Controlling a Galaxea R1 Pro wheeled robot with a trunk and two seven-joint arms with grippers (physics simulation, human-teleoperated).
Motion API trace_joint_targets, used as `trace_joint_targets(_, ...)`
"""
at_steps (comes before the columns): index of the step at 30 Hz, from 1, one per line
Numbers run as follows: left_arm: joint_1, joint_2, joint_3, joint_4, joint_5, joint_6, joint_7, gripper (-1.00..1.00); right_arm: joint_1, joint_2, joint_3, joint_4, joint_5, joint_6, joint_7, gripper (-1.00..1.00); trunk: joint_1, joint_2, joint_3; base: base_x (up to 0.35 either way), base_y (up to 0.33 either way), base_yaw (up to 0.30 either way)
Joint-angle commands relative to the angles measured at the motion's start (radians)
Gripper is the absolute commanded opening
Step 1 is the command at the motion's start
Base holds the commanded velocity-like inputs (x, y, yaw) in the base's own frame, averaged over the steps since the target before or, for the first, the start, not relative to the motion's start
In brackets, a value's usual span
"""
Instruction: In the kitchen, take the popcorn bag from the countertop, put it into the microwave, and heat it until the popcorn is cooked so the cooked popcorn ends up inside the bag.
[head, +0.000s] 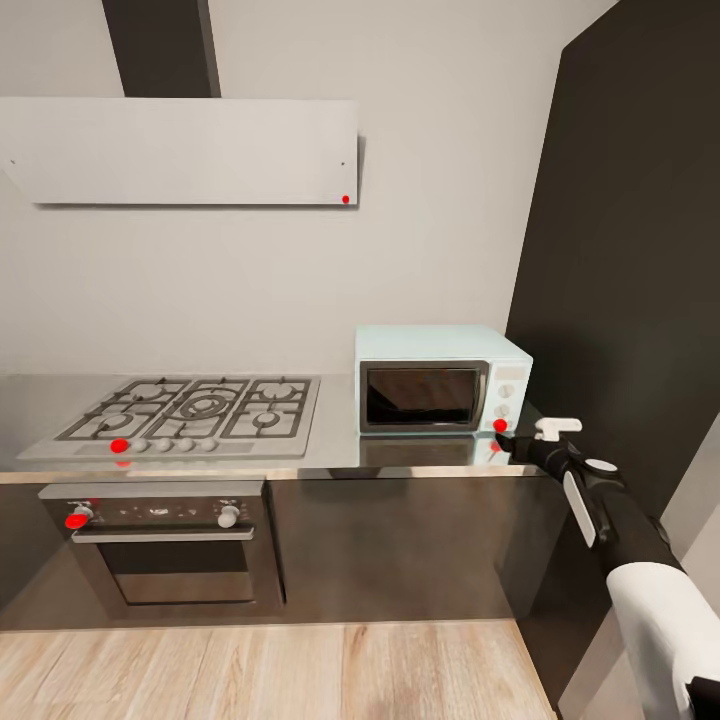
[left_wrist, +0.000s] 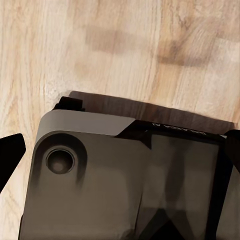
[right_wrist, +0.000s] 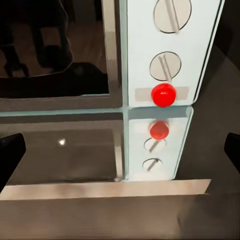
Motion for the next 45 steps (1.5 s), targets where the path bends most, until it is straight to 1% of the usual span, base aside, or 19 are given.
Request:
trace_joint_targets(1,-0.001,0.0,-0.008,0.002,0.01,-0.003,-0.002,1.0,-0.001,0.0,-0.003,-0.001,0.003,0.008,0.007,1.0,0.0,-0.001,-0.001,0.0,0.0,0.0)
trace_joint_targets(21,-0.001,-0.002,-0.006,0.001,0.011,-0.002,-0.003,1.0,-0.001,0.001,-0.002,-0.001,0.006,0.011,0.002,1.0,0.0,-0.001,-0.001,0.002,-0.001,0.0)
trace_joint_targets(23,-0.001,-0.001,-0.007,0.0,0.011,-0.002,-0.004,1.0,-0.001,0.001,-0.001,-0.002,0.016,0.011,0.002,1.0,0.0,-0.001,-0.001,0.168,-0.121,0.0)
trace_joint_targets(25,-0.001,0.0,-0.007,0.0,0.01,-0.002,-0.004,1.0,-0.001,0.003,0.001,-0.003,0.048,0.006,0.003,1.0,0.0,-0.001,-0.001,0.227,-0.168,0.0)
trace_joint_targets(26,-0.001,0.0,-0.006,0.0,0.01,-0.002,-0.004,1.0,-0.001,0.003,0.001,-0.003,0.053,0.008,0.004,1.0,0.0,-0.001,-0.001,0.22,-0.16,0.0)
trace_joint_targets(30,-0.001,0.0,-0.006,0.0,0.011,-0.002,-0.004,1.0,-0.001,0.008,0.0,-0.002,0.053,0.014,-0.001,1.0,0.0,-0.001,-0.001,0.098,-0.065,0.0)
trace_joint_targets(32,-0.001,0.0,-0.006,0.0,0.011,-0.002,-0.004,1.0,-0.001,0.011,0.0,-0.001,0.052,0.049,-0.005,1.0,0.0,-0.001,-0.001,0.003,-0.002,0.022)
trace_joint_targets(36,-0.001,0.0,-0.006,0.0,0.011,-0.002,-0.004,1.0,-0.001,0.015,0.0,-0.001,0.052,0.078,-0.022,1.0,0.0,-0.001,-0.001,0.001,0.0,0.131)
trace_joint_targets(42,-0.001,0.0,-0.006,0.0,0.011,-0.002,-0.004,1.0,-0.001,0.016,0.002,-0.001,0.058,0.075,-0.022,1.0,0.0,-0.001,-0.001,0.0,0.0,0.015)
trace_joint_targets(45,-0.001,0.0,-0.006,0.0,0.011,-0.002,-0.004,1.0,-0.001,0.016,0.002,-0.001,0.054,0.073,-0.022,1.0,0.0,-0.001,-0.001,0.0,0.0,0.0)
